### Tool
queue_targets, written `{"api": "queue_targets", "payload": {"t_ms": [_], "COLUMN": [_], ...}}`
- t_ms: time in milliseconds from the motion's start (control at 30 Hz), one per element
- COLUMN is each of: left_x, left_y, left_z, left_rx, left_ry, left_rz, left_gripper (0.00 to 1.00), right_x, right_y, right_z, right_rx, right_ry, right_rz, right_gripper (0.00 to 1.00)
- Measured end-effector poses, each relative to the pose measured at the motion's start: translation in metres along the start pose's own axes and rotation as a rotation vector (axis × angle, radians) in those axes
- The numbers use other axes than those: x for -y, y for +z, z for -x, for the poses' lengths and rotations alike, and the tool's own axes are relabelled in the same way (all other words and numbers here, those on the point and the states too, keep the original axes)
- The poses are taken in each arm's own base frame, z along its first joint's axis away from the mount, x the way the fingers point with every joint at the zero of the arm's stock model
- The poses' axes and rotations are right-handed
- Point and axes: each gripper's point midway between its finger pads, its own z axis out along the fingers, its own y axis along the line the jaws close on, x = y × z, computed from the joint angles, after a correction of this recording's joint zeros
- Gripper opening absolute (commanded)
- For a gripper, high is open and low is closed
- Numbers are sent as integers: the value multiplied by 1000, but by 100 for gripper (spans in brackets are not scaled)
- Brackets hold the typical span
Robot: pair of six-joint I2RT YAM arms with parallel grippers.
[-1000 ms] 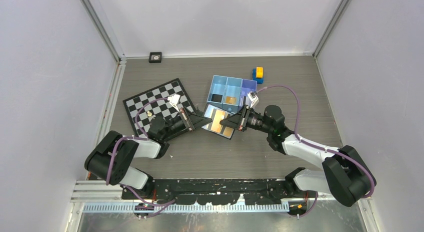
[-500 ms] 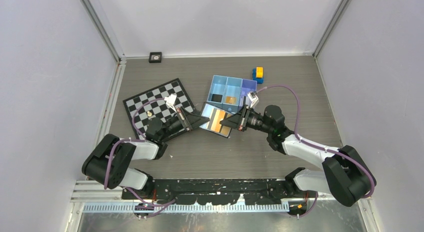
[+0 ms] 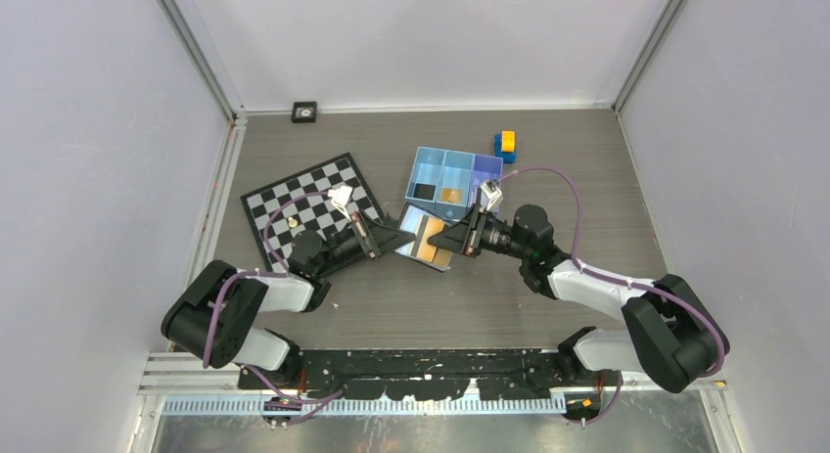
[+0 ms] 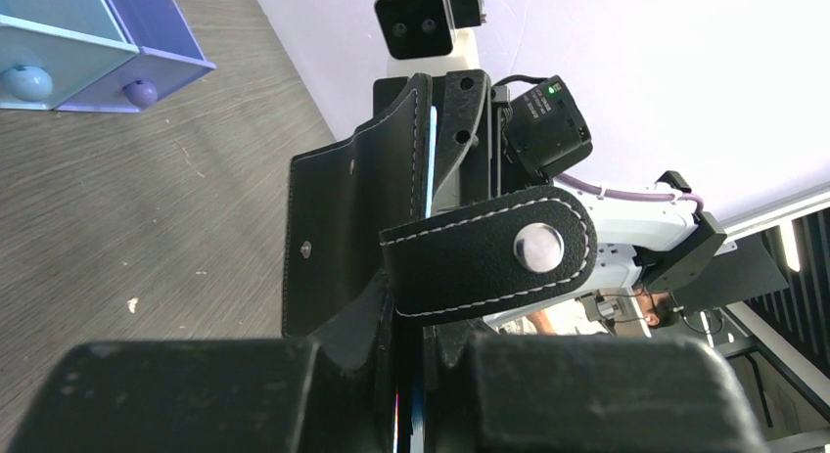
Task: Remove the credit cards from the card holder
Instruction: Remove the credit card from the card holder.
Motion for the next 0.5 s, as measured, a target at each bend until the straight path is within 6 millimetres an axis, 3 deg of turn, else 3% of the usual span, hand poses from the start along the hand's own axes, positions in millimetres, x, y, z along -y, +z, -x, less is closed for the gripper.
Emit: {"api": "queue_targets", "payload": {"t_ms": [133,300,500], "left_x": [1,-3,-15], "left_y": [2,2,-14], "left_z": [0,3,18], "left_rx": [-2,14,87], "left_ry": [1,-5,-4], "left_rz": [-2,15,62], "left_gripper": [0,0,0], "right_x": [-2,-11,-2], "right_y": [0,-2,-4], "right_z": [0,3,4], "right_rx": [-1,9,24], "right_ry": [-2,-23,-23], "right_rz": [10,34,-22], "right_gripper": [2,1,1]}}
